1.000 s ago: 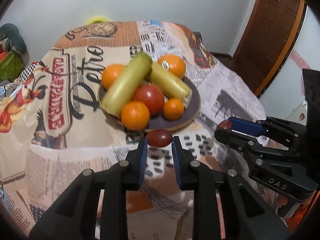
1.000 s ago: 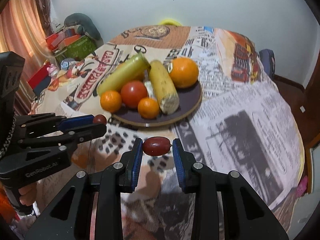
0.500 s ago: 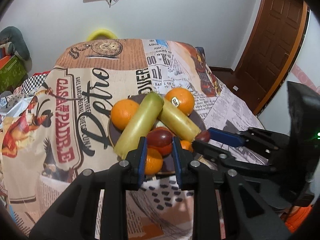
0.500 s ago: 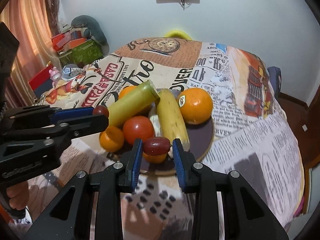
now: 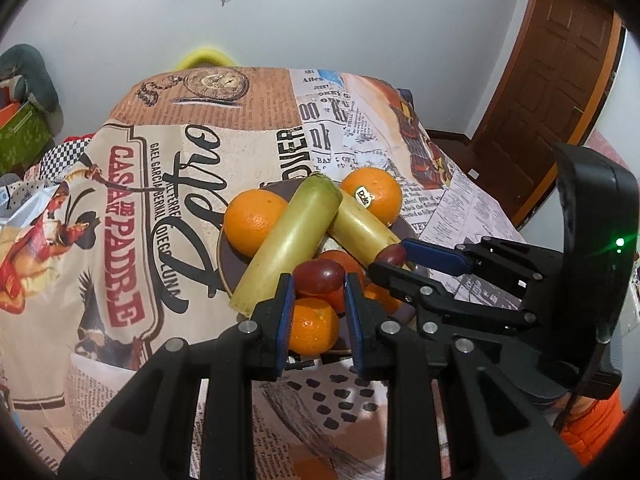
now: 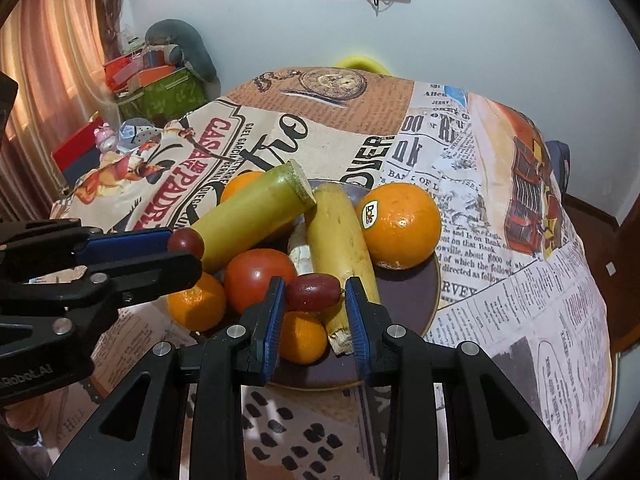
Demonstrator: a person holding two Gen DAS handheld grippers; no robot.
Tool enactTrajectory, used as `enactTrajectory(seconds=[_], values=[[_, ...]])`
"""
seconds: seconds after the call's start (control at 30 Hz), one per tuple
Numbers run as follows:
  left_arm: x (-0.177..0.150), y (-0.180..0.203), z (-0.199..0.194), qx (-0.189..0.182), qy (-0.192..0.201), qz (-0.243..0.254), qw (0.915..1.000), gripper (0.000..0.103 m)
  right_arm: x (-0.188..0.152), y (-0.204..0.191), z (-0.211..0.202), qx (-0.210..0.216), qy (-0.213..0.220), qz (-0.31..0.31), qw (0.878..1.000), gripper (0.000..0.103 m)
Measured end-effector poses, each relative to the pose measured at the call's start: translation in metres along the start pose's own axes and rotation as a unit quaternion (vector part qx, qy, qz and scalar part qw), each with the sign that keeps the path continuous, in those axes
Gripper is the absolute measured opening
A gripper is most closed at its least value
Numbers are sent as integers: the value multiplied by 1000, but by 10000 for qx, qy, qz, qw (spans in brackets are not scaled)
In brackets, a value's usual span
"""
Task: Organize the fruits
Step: 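Carry both grapes to the plate and lower them beside the tomato, then open both tools and withdraw them from the plate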
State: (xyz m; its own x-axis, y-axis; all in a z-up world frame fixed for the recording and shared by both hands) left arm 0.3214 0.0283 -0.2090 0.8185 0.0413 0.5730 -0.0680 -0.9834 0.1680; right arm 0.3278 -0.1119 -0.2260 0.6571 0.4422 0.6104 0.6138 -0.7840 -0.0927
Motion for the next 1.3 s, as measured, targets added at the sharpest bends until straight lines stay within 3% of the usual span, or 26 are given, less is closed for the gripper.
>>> enactTrajectory(seconds=[0.33, 0.73, 0.87, 0.97, 1.1, 1.3], values=[[-1, 0, -3, -43, 4, -32, 10000, 24, -2, 6, -6, 25, -30, 153, 9999, 33], [-11, 32, 5, -136, -197, 281, 9993, 24, -12, 25, -40, -13, 256, 502, 9984, 33], [-12, 32, 11, -42, -295, 227, 9993, 35, -13, 28, -42, -16, 266, 555, 9981, 33], [-11, 31, 11, -108, -303, 172, 9993, 36, -15, 30, -45, -6, 288, 595, 9978, 33], [-9, 29, 3, -81, -198, 149, 9997, 36, -15, 31, -50, -19, 341, 659, 9972, 33], [-1, 24, -42, 78, 324, 36, 9994, 36, -13, 23, -79, -79, 590, 638, 9962, 33]])
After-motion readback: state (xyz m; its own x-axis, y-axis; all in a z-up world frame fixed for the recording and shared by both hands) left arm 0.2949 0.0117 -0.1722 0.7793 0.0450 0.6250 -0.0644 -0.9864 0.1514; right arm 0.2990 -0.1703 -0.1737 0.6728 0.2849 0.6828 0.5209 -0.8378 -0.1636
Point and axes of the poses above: each gripper's, at about its wrist camera, not at the fingertips, and z roughly the way its jaws point, y to its right, x to its top, the point moved 2 cm from there along z, roughly the way its jaws point, and after that the axes turned 5 degrees about -y, right-handed, at the moved point
